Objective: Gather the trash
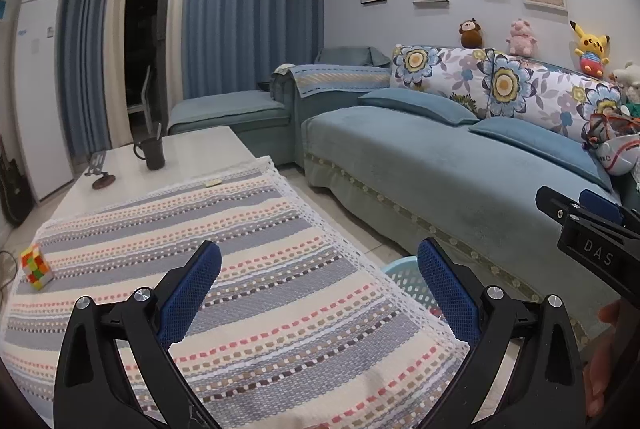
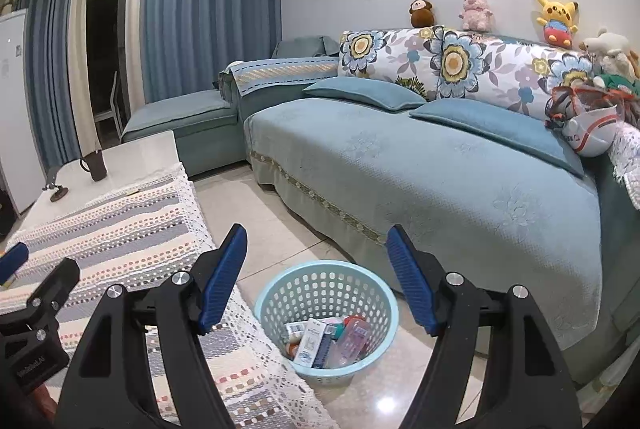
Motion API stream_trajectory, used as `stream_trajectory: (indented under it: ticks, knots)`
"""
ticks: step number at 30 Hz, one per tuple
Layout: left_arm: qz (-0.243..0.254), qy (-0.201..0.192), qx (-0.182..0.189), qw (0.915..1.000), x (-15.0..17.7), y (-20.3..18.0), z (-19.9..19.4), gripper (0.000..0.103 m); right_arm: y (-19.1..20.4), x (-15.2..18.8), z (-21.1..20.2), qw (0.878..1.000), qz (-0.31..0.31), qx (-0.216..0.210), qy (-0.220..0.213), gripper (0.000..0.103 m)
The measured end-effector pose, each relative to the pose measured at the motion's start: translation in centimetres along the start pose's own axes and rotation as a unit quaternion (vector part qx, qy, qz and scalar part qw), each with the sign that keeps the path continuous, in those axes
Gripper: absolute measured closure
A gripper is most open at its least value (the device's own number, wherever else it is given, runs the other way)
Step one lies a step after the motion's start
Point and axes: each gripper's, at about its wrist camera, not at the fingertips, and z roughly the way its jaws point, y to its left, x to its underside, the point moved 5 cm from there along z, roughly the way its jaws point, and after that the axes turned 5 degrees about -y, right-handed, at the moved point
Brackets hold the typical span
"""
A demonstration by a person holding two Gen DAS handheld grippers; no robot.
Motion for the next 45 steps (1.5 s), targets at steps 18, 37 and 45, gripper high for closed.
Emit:
stream_trajectory:
  ticks: [18, 37, 45]
  knots:
    - [-0.001, 0.018, 0.002, 0.9998, 0.5, -0.3, 0.5, 0.008, -0.5, 0.7, 0.0, 1.000, -0.014, -0.005, -0.008, 0.034]
    - [0.005, 0.024, -0.006, 0.9997, 0.5, -0.3, 0.6, 0.008, -1.2, 0.7, 0.4, 1.000, 0.015, -0.022, -0.009, 0.034]
    - [0.004, 0.025, -0.007, 0.9996, 0.5, -0.3, 0.8, 0.008, -1.1, 0.8, 0.4, 0.999, 0.019, -0.029, -0.006, 0.034]
